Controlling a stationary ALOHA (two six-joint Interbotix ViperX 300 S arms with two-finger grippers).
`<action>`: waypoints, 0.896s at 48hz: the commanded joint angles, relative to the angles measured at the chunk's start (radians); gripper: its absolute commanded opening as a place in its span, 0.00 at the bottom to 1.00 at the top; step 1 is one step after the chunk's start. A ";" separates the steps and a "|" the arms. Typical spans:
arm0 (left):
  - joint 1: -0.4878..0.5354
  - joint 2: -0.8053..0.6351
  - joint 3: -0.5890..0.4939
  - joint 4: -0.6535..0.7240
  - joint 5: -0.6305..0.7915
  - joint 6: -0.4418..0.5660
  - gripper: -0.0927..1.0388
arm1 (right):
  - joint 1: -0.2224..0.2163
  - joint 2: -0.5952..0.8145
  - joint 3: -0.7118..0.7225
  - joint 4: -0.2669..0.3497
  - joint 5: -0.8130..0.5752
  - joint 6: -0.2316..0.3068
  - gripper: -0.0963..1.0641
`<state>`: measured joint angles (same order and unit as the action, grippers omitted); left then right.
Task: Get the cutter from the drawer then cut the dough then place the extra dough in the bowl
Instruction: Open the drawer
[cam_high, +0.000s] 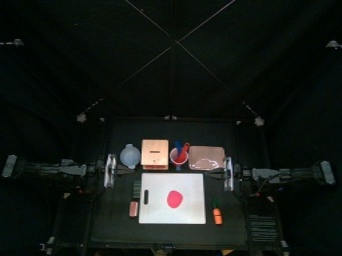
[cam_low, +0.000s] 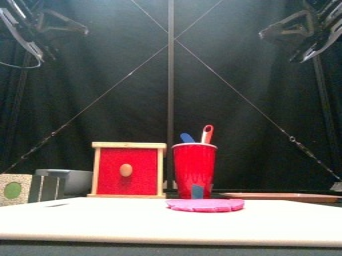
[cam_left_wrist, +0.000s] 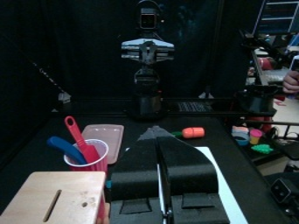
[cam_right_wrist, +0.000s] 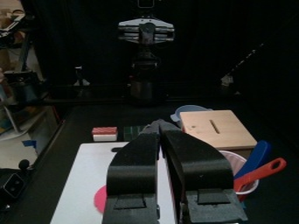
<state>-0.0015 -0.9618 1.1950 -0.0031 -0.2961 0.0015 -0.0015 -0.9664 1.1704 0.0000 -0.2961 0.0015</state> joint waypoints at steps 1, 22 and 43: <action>0.011 0.041 -0.017 -0.006 0.026 -0.006 0.06 | -0.003 0.043 -0.018 -0.012 -0.002 -0.011 0.10; 0.003 0.140 0.006 -0.428 0.014 -0.012 0.06 | -0.152 0.469 -0.357 -0.072 -0.002 0.006 0.10; -0.052 0.341 0.040 -0.824 -0.173 -0.012 0.06 | -0.259 0.985 -0.750 -0.081 0.150 -0.002 0.10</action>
<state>-0.0399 -0.6550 1.2563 -0.8023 -0.4264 -0.0123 -0.2485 -0.0368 0.5077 -0.0798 -0.1657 0.0061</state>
